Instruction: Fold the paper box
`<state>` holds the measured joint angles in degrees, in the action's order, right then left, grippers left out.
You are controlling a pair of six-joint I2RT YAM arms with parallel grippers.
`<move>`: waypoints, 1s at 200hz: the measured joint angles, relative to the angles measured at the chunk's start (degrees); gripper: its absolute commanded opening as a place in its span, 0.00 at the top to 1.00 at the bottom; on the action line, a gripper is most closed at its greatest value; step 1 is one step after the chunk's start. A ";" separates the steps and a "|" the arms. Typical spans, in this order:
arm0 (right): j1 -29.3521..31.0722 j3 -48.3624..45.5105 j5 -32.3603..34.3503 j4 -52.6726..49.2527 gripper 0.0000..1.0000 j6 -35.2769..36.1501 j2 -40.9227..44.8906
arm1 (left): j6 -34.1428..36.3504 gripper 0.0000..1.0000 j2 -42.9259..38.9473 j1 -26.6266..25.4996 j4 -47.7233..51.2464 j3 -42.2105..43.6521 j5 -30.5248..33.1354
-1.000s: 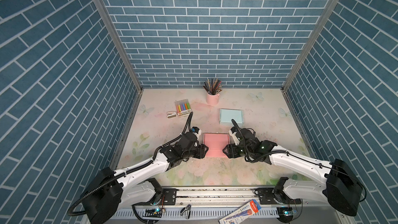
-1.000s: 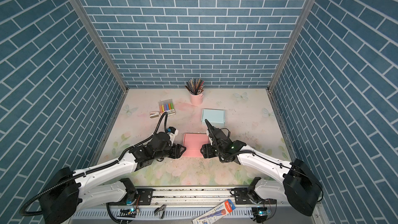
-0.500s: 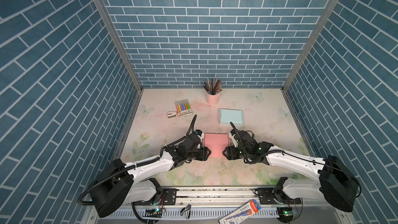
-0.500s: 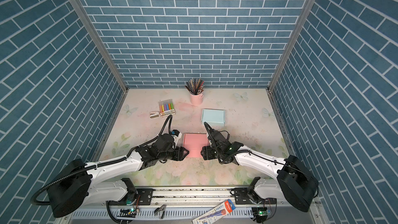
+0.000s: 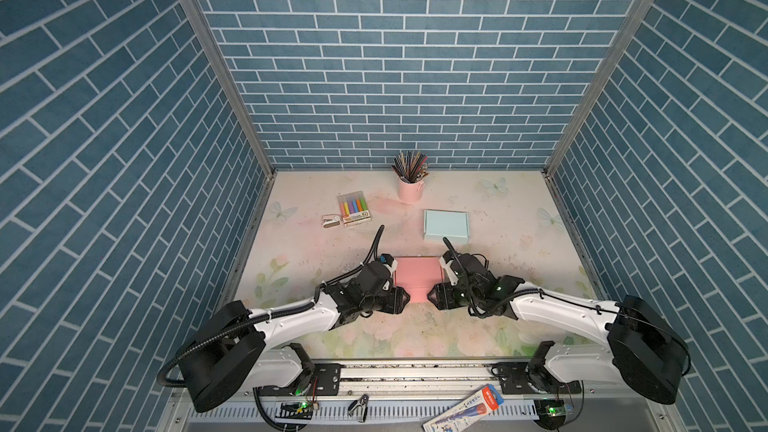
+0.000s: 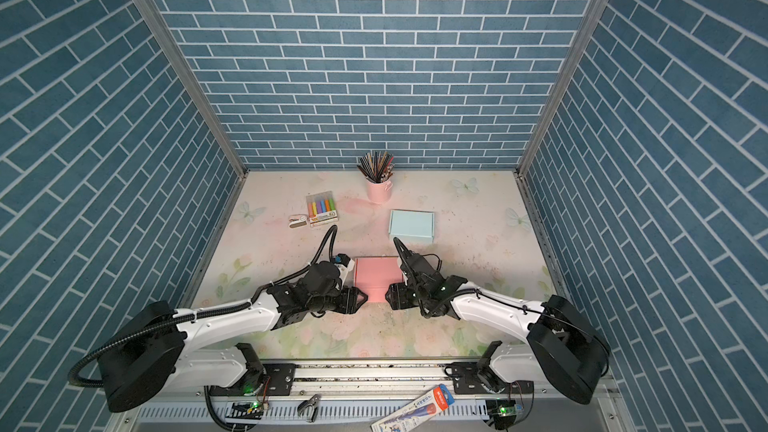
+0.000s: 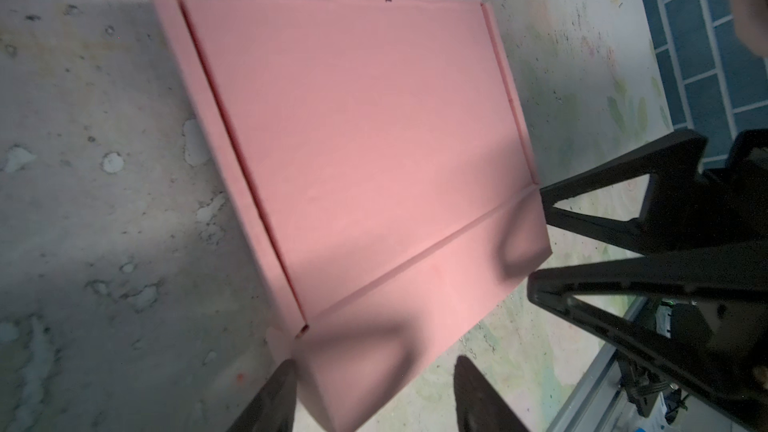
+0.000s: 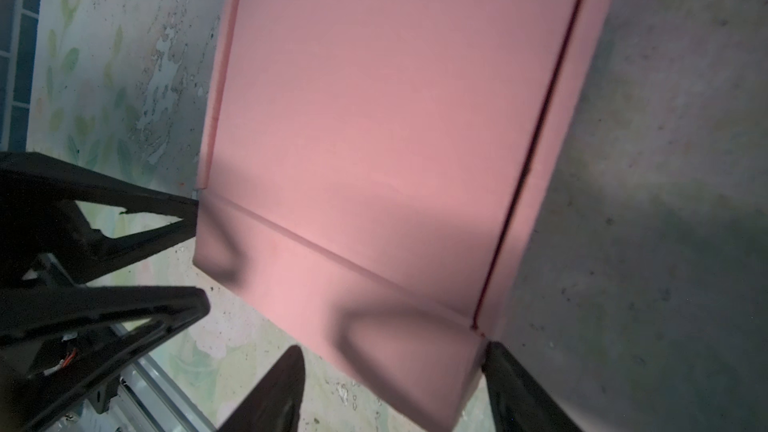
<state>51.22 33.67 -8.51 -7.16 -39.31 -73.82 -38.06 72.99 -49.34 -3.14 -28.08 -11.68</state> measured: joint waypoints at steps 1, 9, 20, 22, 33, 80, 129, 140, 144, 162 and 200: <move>0.02 0.02 0.00 0.02 0.31 -0.02 0.00 | -0.02 0.39 0.00 -0.02 -0.02 0.00 0.00; 0.15 0.02 -0.11 0.26 0.31 -0.26 0.00 | -0.09 0.39 0.00 -0.26 -0.20 0.00 0.02; 0.33 0.02 -0.13 0.37 0.31 -0.61 0.00 | -0.15 0.40 0.00 -0.55 -0.26 0.00 0.02; 0.33 0.02 -0.13 0.35 0.31 -0.74 0.00 | -0.15 0.40 0.00 -0.57 -0.26 0.00 0.02; 0.39 0.02 -0.13 0.37 0.31 -1.01 0.00 | -0.26 0.40 0.00 -0.70 -0.26 0.00 0.02; 0.94 0.02 0.55 0.24 0.32 -1.38 -0.35 | -0.83 0.41 0.00 -0.90 -0.31 0.00 0.09; 1.42 0.02 1.49 -0.35 0.32 -1.36 -1.40 | -1.20 0.45 0.35 -0.96 -0.72 0.00 0.68; 1.46 0.02 1.75 -0.57 0.32 -1.36 -1.42 | -1.25 0.46 0.81 -0.98 -0.94 0.00 1.03; 1.46 0.02 1.86 -0.63 0.32 -1.36 -1.42 | -1.25 0.46 0.92 -1.01 -1.01 0.00 1.11; 1.51 0.02 2.25 -1.09 0.33 -1.33 -1.42 | -1.33 0.47 1.46 -1.01 -1.38 0.02 1.49; 1.62 0.02 2.86 -1.46 0.33 -1.36 -1.42 | -1.38 0.49 1.81 -1.01 -1.95 0.07 1.55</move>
<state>52.84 33.69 -5.65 -8.62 -40.66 -75.24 -39.44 74.81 -50.35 -5.08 -28.01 -10.13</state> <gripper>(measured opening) 0.673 0.514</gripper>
